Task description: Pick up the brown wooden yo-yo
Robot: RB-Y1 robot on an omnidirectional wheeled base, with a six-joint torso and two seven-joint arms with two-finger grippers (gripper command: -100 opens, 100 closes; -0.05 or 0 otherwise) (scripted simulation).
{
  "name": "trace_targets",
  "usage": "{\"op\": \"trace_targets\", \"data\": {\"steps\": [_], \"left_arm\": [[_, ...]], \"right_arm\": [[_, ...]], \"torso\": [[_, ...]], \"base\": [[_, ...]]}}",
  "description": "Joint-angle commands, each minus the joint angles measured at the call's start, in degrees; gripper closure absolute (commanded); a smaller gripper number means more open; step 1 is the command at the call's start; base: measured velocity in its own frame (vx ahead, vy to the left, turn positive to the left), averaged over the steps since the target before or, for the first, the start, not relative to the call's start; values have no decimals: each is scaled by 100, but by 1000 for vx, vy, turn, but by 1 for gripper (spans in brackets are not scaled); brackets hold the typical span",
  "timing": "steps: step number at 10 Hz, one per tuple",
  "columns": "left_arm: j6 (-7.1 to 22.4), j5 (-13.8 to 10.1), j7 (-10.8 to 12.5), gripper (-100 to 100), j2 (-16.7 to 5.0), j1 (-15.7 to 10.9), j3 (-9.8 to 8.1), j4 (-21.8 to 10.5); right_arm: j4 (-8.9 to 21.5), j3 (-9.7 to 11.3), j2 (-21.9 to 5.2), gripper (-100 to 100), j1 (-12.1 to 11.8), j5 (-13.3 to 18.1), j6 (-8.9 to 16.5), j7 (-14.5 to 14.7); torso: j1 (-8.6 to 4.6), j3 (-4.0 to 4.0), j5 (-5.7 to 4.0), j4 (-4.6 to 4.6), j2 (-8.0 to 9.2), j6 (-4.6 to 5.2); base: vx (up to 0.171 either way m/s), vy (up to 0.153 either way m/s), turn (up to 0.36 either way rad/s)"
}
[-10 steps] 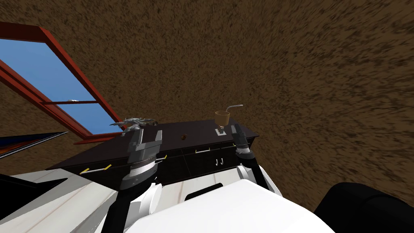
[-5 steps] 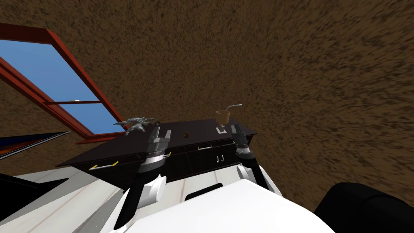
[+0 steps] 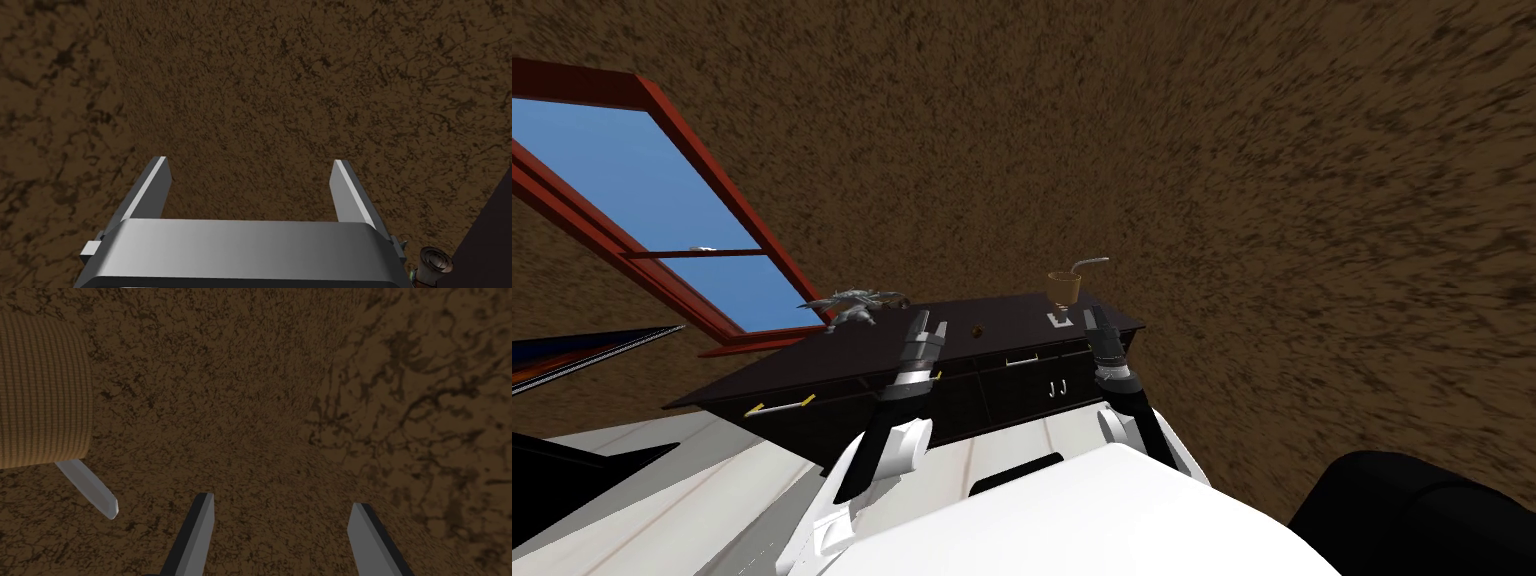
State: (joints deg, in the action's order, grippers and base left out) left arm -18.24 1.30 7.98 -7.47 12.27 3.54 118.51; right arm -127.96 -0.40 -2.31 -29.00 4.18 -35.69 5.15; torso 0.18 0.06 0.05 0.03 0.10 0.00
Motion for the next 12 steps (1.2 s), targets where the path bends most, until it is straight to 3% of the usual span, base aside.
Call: {"op": "trace_targets", "data": {"steps": [1, 2, 3, 4, 5, 8, 9, 10, 12], "left_arm": [[286, -11, -32, -100, -43, -286, 6, -286], [324, -11, -32, -100, -43, -343, 6, -322], [501, -29, -57, -100, -89, -583, 2, -591], [595, -29, -57, -100, -89, -610, 2, -591], [787, -49, -86, -100, -131, -855, -6, -854], [1172, -71, -121, -100, -169, -1173, -20, -1173], [1342, -95, -161, -100, -202, -1439, -39, -1459], [1475, -95, -161, -100, -202, -1466, -39, -1483], [1785, -121, -206, -100, -231, -1767, -64, -1804]], "right_arm": [[0, 0, 0, 0, 0, 0, 0, 0], [0, 0, 0, 0, 0, 0, 0, 0], [0, 0, 0, 0, 0, 0, 0, 0], [0, 0, 0, 0, 0, 0, 0, 0], [0, 0, 0, 0, 0, 0, 0, 0], [0, 0, 0, 0, 0, 0, 0, 0], [0, 0, 0, 0, 0, 0, 0, 0], [0, 0, 0, 0, 0, 0, 0, 0], [0, 0, 0, 0, 0, 0, 0, 0]], "torso": [[0, 0, 0, 0, 0, 0], [2, 0, 0, 0, 1, 1], [-1, 0, 0, 0, 1, -1], [0, 0, 0, 0, 1, 1], [-4, 0, -1, 0, 1, -1], [0, 1, 0, 0, 1, 1], [-4, 0, -1, 0, -1, -1], [0, 0, 0, 0, -1, 0], [-4, 1, -1, 0, 2, 0]], "base": [[-42, 50, -31], [-37, 43, -20], [-40, 48, -27], [-36, 36, -24], [-53, 51, -26], [-40, 44, -29], [-37, 50, -27], [-38, 40, -25], [-38, 34, -33]]}}
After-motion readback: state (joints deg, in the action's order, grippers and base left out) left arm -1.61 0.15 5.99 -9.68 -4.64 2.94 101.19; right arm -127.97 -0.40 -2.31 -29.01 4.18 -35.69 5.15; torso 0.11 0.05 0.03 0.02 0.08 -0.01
